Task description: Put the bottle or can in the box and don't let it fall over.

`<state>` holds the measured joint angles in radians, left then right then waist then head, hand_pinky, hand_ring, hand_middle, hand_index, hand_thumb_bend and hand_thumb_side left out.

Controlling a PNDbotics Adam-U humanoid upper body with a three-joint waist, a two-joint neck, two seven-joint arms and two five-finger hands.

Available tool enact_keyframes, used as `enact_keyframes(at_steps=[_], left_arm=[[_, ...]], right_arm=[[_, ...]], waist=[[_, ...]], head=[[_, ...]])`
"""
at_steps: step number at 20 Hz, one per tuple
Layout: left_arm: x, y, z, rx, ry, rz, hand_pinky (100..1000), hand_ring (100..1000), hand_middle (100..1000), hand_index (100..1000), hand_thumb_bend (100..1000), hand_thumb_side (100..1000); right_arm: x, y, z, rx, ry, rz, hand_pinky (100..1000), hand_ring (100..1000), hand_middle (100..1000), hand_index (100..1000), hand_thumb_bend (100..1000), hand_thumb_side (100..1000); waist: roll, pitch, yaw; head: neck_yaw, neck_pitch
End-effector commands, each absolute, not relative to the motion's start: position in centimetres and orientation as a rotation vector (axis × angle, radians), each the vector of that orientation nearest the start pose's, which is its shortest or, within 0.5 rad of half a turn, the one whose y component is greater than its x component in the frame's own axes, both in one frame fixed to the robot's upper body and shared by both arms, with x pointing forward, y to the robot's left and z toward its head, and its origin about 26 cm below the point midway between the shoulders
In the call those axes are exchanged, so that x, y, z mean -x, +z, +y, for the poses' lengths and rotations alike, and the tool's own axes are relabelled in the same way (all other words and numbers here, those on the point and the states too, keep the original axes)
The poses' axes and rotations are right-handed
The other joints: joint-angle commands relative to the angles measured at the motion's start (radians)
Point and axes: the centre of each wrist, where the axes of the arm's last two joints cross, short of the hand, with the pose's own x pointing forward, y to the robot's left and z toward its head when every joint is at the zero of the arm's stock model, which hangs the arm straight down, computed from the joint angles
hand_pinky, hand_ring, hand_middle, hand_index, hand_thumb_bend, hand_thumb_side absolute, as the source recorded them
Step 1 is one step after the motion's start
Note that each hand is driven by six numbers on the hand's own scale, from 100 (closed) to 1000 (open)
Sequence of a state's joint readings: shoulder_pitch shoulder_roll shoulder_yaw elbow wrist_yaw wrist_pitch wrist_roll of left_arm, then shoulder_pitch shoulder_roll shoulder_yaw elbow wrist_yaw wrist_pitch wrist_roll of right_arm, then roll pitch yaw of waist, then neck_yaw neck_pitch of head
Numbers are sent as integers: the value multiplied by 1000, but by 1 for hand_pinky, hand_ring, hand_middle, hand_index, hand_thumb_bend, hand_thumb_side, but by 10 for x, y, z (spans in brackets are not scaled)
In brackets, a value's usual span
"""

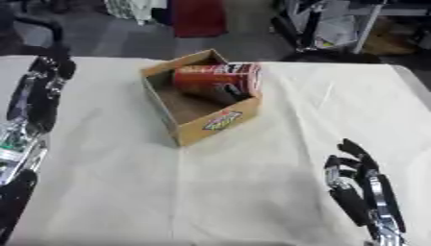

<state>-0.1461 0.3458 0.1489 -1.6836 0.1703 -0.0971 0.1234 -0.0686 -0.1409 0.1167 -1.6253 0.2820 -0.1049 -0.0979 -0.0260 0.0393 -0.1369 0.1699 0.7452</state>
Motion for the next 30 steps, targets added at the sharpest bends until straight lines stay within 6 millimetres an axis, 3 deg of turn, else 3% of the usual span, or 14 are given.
enact_keyframes(at_steps=[1,5,14,26,30], left_arm=[[-290,110,349,-401,98,-2005,1000,991,868,922,688,541],[-280,103,346,-476,182,-1969,1000,984,857,916,669,539],[-279,98,345,-499,220,-1940,1000,983,856,915,655,542],[-284,101,335,-447,212,-1954,1000,983,852,914,639,543],[-284,101,333,-434,204,-1958,1000,982,851,914,636,543]], right_arm=[[-292,27,-242,323,373,-1817,690,773,836,921,100,562],[-291,26,-243,325,373,-1811,690,773,835,921,100,563],[-288,22,-245,328,373,-1797,690,773,834,921,100,569],[-290,25,-246,337,378,-1804,690,773,833,920,100,556],[-290,25,-247,340,383,-1804,690,773,833,920,100,554]], waist=[[3,-6,4],[3,-9,13],[2,-12,42],[2,-7,-2],[-2,-11,11]], head=[[-6,-4],[-5,-1],[-2,10],[-12,20],[-9,21]])
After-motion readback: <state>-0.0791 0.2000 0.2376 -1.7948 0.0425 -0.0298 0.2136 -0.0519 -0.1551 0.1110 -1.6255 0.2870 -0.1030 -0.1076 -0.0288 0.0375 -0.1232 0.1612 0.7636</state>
